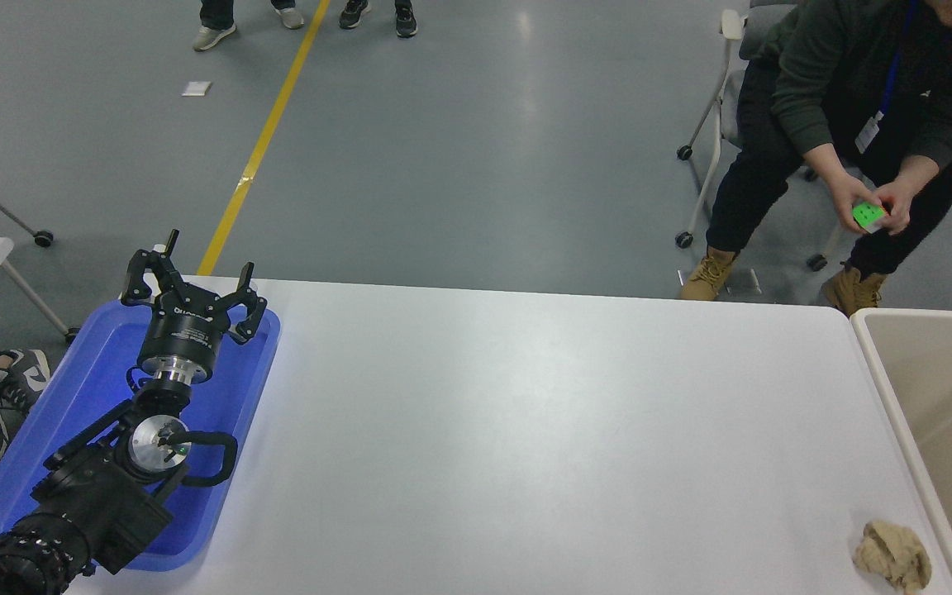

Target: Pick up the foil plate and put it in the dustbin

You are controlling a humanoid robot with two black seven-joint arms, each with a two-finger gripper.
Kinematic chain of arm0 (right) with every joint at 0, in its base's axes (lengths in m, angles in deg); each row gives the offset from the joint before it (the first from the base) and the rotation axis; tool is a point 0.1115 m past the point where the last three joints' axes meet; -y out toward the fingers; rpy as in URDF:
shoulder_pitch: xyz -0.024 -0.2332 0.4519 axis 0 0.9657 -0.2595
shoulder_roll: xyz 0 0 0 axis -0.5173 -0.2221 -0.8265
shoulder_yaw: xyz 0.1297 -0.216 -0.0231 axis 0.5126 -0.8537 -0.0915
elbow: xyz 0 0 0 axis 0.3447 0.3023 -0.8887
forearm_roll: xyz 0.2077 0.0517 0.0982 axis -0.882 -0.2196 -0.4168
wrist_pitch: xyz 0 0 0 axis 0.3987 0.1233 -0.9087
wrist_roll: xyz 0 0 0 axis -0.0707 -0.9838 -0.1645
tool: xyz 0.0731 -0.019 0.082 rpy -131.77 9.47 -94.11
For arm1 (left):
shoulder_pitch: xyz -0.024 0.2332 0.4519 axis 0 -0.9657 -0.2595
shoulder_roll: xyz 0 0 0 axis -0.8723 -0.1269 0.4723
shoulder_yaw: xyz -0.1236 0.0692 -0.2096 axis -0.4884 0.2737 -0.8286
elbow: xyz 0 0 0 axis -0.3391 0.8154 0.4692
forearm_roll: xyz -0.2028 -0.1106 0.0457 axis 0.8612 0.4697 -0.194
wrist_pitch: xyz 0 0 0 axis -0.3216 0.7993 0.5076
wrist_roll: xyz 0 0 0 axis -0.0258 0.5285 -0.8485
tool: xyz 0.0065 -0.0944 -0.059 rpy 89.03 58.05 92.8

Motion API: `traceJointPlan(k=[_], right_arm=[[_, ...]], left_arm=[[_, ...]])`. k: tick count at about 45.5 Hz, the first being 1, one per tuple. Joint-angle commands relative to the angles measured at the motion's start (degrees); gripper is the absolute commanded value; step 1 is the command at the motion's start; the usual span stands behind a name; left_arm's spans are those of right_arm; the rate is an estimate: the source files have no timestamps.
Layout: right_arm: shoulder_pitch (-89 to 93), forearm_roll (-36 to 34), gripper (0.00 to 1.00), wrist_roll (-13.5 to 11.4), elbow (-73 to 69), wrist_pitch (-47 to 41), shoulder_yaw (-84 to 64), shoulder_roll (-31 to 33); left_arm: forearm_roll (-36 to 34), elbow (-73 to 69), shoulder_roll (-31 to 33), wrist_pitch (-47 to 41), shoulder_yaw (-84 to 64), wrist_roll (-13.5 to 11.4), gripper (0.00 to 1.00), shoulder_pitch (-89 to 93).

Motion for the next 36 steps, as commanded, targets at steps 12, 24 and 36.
traceJointPlan(k=[12, 24, 36], right_arm=[[-30.92, 11.04, 1.00, -0.01, -7.53, -12.36, -0.61, -3.81], [-39.97, 15.26, 1.00, -0.01, -9.90, -17.02, -9.39, -15.23], [-50.69, 14.91, 1.00, -0.10, -15.96, -27.91, -20.38, -24.90]], left_arm=[[0.00, 0.00, 0.00, -0.05, 0.00, 0.00, 1.00, 0.02], [0.00, 0.00, 0.00, -0.05, 0.00, 0.00, 1.00, 0.02], [0.00, 0.00, 0.00, -0.05, 0.00, 0.00, 1.00, 0.02]])
